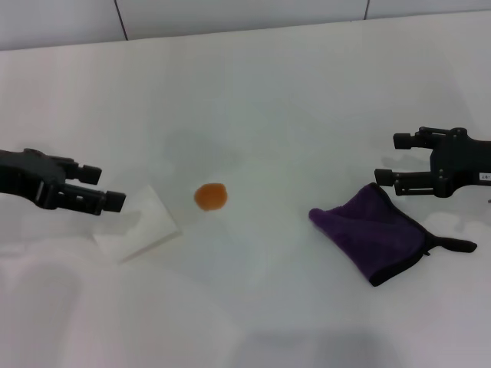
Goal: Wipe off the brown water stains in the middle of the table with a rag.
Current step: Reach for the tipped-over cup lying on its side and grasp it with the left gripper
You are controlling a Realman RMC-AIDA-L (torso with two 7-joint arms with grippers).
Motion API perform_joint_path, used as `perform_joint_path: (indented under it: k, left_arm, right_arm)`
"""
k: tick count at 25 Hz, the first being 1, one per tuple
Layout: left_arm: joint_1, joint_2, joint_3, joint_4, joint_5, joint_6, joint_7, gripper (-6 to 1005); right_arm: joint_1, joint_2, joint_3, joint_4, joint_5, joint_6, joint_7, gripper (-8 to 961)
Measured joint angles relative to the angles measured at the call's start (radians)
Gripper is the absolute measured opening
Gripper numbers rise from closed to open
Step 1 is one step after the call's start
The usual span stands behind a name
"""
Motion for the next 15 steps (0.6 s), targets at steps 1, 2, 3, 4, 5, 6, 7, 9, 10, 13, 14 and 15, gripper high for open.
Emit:
perform_joint_path:
  k: [1,2,3,4,5,6,7,9,10,13,14,15]
  left_arm:
    - [-0.011,0.003,0.000,0.000,0.024,0.000,-0.007,860]
    - [-0.025,0.006,0.000,0.001,0.053,0.000,-0.015,860]
    - [-0.038,0.008,0.000,0.001,0.077,0.000,-0.022,860]
    - [-0.046,0.009,0.000,0.001,0.097,0.000,-0.026,860]
    - [-0.057,0.010,0.000,0.002,0.121,0.000,-0.031,859]
    - [-0.069,0.010,0.000,0.002,0.143,0.000,-0.037,859]
    - [-0.080,0.010,0.000,0.002,0.164,0.000,-0.040,859]
    - [-0.101,0.010,0.000,0.000,0.198,-0.001,-0.044,858]
    - [-0.108,0.011,0.000,0.000,0.207,-0.001,-0.044,858]
    - [-0.127,0.014,0.000,0.002,0.227,-0.004,-0.044,857]
    - [-0.132,0.015,0.000,0.003,0.235,-0.006,-0.044,857]
    - [-0.137,0.015,0.000,0.003,0.247,-0.009,-0.044,857]
  right_arm:
    - [0.000,0.000,0.000,0.000,0.000,0.000,0.000,827]
    - [0.000,0.000,0.000,0.000,0.000,0.000,0.000,827]
    - [0.000,0.000,0.000,0.000,0.000,0.000,0.000,827]
    - [0.000,0.000,0.000,0.000,0.000,0.000,0.000,827]
    - [0.000,0.000,0.000,0.000,0.000,0.000,0.000,827]
    - [0.001,0.000,0.000,0.000,0.000,0.000,0.000,827]
    - [0.001,0.001,0.000,0.000,0.000,0.000,0.000,828]
    - [0.002,0.001,0.000,0.000,0.000,0.000,0.000,828]
    - [0.002,0.001,0.000,0.000,0.000,0.000,0.000,828]
    - [0.003,0.002,0.000,0.000,0.000,0.000,0.001,828]
    - [0.003,0.002,0.000,0.000,0.000,0.000,0.001,828]
    - [0.003,0.003,0.000,0.000,0.000,0.000,0.001,828]
